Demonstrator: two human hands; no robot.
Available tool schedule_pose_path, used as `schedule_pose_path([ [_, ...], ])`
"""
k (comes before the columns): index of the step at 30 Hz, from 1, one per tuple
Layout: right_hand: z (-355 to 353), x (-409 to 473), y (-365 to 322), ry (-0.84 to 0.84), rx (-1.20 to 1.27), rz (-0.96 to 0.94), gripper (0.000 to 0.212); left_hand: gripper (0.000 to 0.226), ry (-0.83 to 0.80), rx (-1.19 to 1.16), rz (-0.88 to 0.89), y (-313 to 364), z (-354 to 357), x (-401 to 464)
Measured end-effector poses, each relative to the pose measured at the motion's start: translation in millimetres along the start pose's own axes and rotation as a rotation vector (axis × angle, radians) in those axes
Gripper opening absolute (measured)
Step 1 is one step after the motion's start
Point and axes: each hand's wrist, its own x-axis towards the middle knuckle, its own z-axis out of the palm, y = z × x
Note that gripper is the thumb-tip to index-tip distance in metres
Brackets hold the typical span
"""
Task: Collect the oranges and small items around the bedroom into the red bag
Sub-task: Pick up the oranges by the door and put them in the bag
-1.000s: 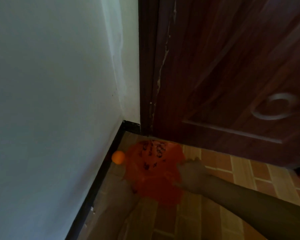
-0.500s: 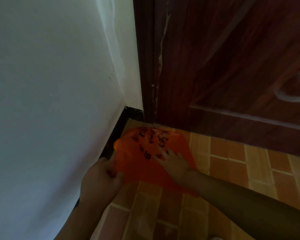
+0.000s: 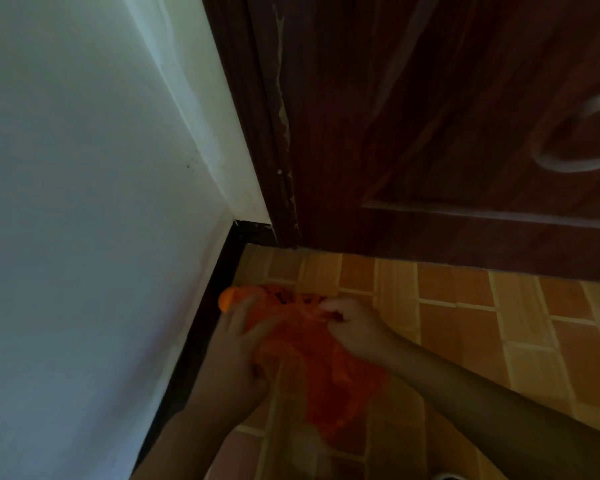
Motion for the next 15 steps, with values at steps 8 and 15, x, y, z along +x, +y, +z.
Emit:
schedule_pose_path([
  [8,-14.9,-14.7,37.6,0.064,0.305,0.266,0.013,0.054,-0.162,0.164,0.204,14.0,39.3,33.3],
  [15,-15.9,-27.6,64.8,0.200,0.311,0.268,0.012,0.059,-0.464,0.254,0.172,-22.6,94.9,32.5],
])
